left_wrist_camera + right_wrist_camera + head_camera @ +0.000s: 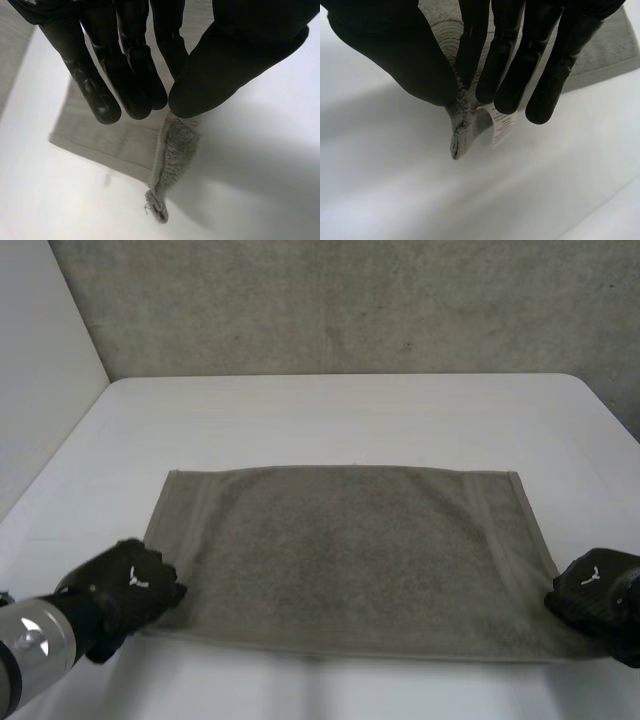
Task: Fold the towel.
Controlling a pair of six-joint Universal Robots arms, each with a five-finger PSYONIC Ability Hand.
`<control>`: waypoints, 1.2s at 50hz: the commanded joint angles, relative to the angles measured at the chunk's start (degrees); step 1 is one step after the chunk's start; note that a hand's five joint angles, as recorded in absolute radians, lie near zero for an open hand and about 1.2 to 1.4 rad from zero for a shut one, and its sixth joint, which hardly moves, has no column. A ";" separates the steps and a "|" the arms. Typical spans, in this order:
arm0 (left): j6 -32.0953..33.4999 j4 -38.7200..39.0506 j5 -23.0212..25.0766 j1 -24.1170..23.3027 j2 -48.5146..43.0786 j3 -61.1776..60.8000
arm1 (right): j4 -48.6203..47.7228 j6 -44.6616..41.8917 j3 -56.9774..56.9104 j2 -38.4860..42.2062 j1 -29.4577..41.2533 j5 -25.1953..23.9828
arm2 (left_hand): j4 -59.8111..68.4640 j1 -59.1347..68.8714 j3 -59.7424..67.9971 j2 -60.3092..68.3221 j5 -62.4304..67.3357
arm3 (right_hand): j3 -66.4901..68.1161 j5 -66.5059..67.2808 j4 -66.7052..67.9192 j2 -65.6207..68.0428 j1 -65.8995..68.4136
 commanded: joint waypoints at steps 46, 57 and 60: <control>-11.19 23.68 -2.19 -4.02 -63.49 67.99 | -40.14 16.39 -60.61 53.98 12.49 10.92 | 10.25 13.13 10.35 10.25 11.13 | 12.17 13.98 11.71 12.68 25.07; -13.12 25.09 -2.36 -4.10 -62.96 67.02 | -39.88 16.57 -60.52 55.48 13.10 10.39 | -29.34 -26.46 -29.24 -29.34 -28.46 | -57.83 -56.02 -58.29 -57.32 -44.93; -13.91 25.09 -2.37 -4.63 -60.78 66.50 | -40.06 17.80 -59.99 53.54 13.46 10.30 | -57.03 -54.15 -56.93 -57.03 -56.15 | -57.83 -56.02 -58.29 -57.32 -44.93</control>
